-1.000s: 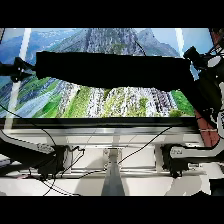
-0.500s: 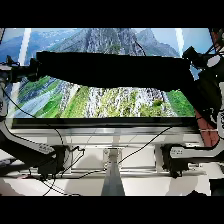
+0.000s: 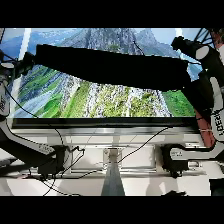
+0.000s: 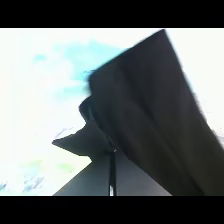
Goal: Fold the clothes and pants, and hang the long-sleeved shirts on hangers.
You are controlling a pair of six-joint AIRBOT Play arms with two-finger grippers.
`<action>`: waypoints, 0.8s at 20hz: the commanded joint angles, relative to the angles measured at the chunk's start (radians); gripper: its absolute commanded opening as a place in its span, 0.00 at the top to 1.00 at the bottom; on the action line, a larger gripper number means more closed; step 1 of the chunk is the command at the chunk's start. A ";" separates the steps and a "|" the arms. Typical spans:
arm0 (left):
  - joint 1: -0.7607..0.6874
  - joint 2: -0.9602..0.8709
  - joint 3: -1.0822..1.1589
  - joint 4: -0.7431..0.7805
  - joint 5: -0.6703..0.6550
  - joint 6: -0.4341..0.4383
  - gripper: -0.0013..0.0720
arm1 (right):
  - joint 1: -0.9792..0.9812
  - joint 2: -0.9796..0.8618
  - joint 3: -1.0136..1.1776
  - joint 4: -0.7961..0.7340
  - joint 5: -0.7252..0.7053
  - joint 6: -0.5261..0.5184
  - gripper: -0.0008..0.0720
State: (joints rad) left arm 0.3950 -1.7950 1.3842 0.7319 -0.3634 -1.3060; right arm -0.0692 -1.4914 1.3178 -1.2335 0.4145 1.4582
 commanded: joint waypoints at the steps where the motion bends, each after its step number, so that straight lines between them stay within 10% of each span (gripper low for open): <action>1: -0.014 0.095 0.035 0.000 -0.043 0.249 0.97 | 0.110 -0.005 0.032 0.000 -0.019 -0.005 0.96; 4: -0.035 0.247 0.043 -0.001 -0.187 0.438 0.97 | 0.214 -0.022 0.068 0.007 -0.018 0.063 0.96; 16: -0.077 0.714 0.042 -0.190 -0.790 0.427 0.97 | 0.638 -0.277 0.467 0.177 0.193 0.183 0.97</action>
State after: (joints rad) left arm 0.3321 -1.1522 1.4254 0.6147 -1.0256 -0.8818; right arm 0.4721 -1.6997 1.6943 -1.1275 0.5308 1.6302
